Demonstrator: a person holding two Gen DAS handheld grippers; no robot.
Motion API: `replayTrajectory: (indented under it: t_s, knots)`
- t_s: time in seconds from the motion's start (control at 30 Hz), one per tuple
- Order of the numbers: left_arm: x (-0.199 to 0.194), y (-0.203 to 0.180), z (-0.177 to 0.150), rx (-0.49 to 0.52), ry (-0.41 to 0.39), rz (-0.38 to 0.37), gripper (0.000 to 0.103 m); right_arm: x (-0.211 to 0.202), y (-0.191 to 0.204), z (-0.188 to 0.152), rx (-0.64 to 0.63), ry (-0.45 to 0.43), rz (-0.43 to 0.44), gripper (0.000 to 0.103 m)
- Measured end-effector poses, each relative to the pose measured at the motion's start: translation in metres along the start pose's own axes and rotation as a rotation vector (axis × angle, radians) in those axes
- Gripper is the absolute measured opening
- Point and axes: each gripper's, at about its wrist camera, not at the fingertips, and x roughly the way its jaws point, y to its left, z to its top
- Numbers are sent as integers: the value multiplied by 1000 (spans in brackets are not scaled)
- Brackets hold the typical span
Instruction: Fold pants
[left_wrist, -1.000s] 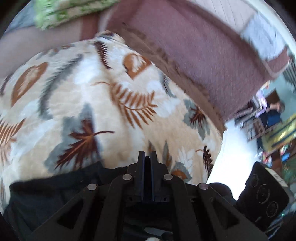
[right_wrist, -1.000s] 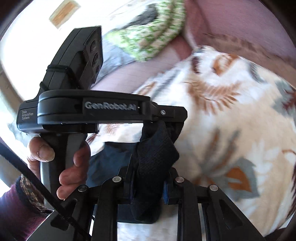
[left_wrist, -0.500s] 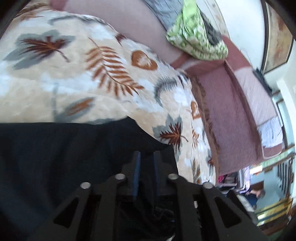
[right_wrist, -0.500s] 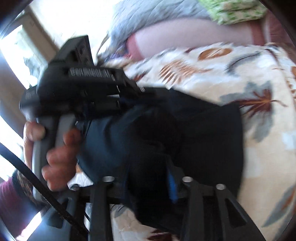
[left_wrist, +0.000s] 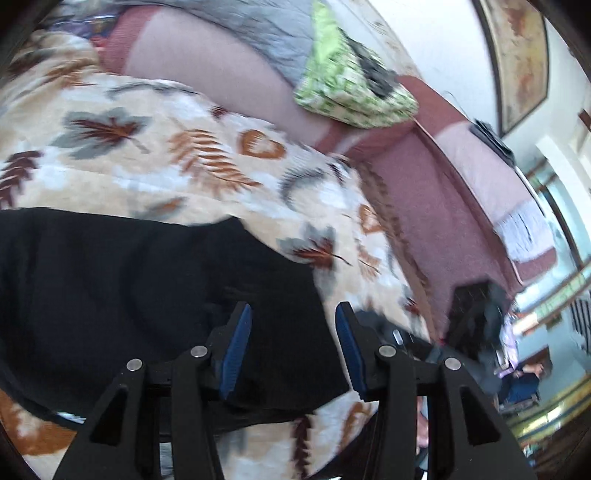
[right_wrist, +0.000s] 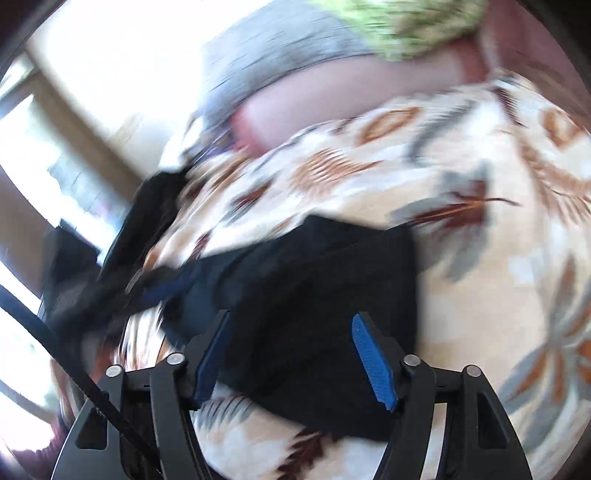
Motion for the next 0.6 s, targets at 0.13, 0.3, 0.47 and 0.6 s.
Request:
replayTrajectory:
  t_s: [0.13,0.3,0.47,0.6]
  knots:
    - [40,-1,-7,-5,77,95,53,9,-29,30,169,-19,100,69]
    - [55,25,-32,-21,87,224,52,55,-23,57,237,91,270,69]
    - [50,36,-36,-49,57,174,52,124,-6,74,252,241,336,69]
    - [48,33,-42,0,41,178,52,183,-16,94,258,283,153,63]
